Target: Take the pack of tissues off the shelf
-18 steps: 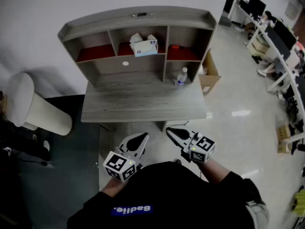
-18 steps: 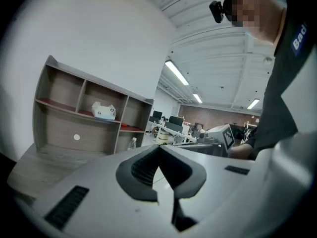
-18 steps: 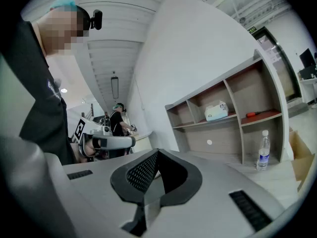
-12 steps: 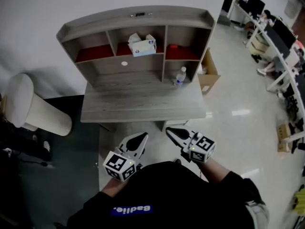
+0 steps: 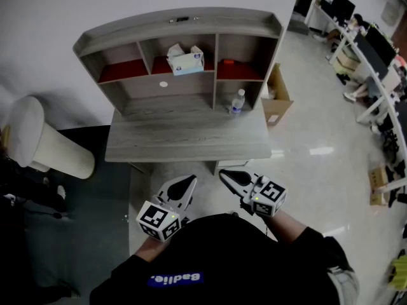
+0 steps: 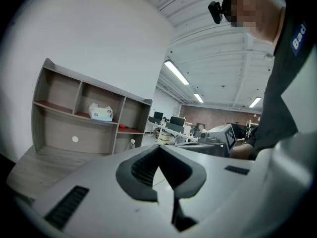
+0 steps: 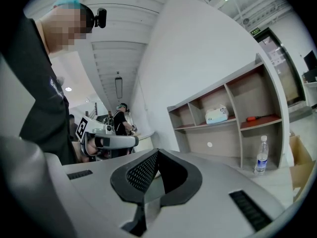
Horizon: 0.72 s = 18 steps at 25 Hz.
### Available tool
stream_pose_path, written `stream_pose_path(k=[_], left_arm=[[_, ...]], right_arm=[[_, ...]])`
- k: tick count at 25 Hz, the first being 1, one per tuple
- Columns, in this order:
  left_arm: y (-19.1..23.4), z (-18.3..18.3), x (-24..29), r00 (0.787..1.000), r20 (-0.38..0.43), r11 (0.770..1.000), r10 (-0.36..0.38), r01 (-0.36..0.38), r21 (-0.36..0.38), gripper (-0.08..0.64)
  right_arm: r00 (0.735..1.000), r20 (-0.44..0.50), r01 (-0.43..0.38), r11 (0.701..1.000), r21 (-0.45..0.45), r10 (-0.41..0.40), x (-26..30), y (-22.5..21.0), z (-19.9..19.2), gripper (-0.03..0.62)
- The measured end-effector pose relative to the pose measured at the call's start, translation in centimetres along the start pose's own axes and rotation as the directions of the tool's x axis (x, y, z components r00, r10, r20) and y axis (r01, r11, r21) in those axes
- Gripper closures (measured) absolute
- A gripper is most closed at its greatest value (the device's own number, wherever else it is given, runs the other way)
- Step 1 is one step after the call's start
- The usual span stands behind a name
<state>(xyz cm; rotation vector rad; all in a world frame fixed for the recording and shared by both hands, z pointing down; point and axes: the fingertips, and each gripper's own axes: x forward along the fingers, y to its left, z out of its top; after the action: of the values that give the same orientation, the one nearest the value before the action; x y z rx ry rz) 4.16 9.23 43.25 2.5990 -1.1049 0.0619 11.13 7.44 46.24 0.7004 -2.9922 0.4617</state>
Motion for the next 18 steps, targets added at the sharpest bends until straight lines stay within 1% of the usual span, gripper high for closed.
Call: stream_pose_path(k=[7,18], left_arm=[[-1.4,-0.1,2.1,0.999,0.009,0.999,0.033,-0.033,0.000,0.558],[-3.6,0.1,5.1,0.995,0.023,0.995,0.102,-0.102,0.014,0.557]], right_arm=[[0.999,0.027,-0.029,1.000,-0.003,0.029,-1.8,-1.4,0.7,0.561],[0.997,0.012,-0.076,0.997,-0.006,0.076,-5.4,-3.9,0.9,0.561]])
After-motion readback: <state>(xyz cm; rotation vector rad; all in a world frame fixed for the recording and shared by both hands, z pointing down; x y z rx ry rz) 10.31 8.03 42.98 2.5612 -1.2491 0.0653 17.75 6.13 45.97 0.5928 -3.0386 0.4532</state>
